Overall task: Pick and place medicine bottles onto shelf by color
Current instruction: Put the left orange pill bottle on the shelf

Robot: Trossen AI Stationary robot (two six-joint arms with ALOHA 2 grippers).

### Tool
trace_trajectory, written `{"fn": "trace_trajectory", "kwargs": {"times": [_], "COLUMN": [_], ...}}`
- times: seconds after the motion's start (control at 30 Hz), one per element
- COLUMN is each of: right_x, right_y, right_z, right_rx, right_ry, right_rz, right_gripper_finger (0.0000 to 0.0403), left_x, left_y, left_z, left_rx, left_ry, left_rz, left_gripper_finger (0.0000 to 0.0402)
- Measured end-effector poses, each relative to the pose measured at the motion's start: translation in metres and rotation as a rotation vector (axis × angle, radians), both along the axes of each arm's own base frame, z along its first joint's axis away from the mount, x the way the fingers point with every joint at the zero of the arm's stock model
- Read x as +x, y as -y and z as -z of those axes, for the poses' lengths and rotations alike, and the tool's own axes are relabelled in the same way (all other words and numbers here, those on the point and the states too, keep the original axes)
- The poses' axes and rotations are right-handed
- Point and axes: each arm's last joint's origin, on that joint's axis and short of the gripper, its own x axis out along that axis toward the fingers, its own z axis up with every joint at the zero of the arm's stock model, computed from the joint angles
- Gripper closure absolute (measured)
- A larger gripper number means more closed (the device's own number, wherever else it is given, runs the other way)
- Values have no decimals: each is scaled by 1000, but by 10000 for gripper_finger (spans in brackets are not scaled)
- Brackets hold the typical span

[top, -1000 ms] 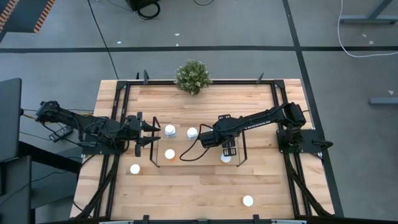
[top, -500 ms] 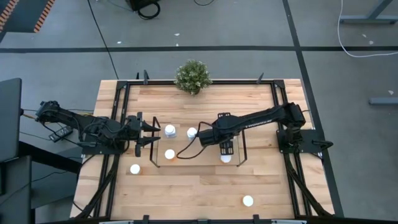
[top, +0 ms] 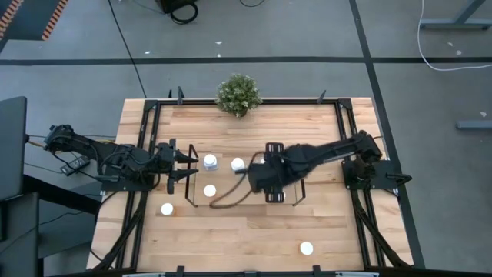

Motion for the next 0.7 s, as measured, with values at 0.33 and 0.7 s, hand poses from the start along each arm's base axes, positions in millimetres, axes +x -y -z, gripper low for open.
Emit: {"fn": "trace_trajectory", "kwargs": {"times": [0.33,0.7], "right_x": [-31,-90], "right_y": [-78,-156], "right_z": [10,37], "right_rx": [-274,-701], "right_ry": [139,586], "right_rz": [-76,-126], "right_gripper_finger": [114,119], "left_x": [3,10], "left_y": [1,3], "left_z": [4,4], "left_rx": [-41,-26], "left_ry": [-30,-10], "left_rz": [3,-22], "left_gripper_finger": [230,230]}}
